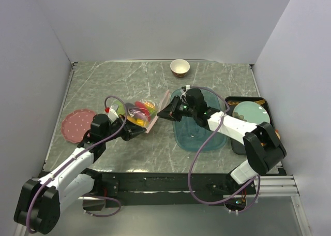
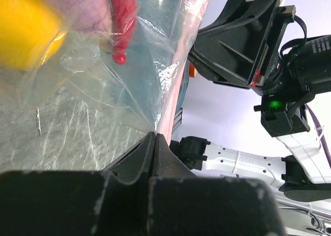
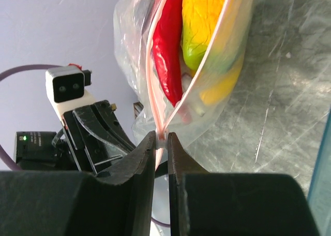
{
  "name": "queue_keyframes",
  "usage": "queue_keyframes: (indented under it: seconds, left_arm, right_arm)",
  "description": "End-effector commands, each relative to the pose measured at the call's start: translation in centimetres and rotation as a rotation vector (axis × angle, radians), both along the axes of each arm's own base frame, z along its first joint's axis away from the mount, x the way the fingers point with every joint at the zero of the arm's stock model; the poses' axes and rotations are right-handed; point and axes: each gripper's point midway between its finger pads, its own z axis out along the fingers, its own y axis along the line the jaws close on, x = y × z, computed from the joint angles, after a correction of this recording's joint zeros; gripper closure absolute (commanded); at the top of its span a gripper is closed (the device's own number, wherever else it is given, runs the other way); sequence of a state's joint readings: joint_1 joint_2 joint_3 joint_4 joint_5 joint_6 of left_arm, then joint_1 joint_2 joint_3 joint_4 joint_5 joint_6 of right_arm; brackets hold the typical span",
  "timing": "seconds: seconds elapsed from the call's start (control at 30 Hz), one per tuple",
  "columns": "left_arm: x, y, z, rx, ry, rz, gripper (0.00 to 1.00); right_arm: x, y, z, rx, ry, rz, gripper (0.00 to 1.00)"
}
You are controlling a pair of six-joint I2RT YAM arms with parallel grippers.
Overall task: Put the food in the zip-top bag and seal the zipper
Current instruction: Zip the zipper food storage bag at the center of the board.
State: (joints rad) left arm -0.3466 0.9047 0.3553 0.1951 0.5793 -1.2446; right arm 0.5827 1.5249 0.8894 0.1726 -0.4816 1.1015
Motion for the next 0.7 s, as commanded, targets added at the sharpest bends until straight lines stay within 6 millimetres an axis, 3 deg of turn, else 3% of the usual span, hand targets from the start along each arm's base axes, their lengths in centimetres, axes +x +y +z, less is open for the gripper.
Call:
queue_keyframes:
  seconds: [0.0,0.67]
  left_arm:
    - [-0.4,-0.2,1.3,0.004,-0.042,-0.048,0.99]
    - [-0.4,0.5,1.2,0.056,-0.05,-0.042,0.99]
  right_arm:
    - [3.6,-1.2,2.5,0.026,-0.102,-0.089,0.87]
    - [5.6,-2.6,2.4,0.045,-0.091,-0.102,0.87]
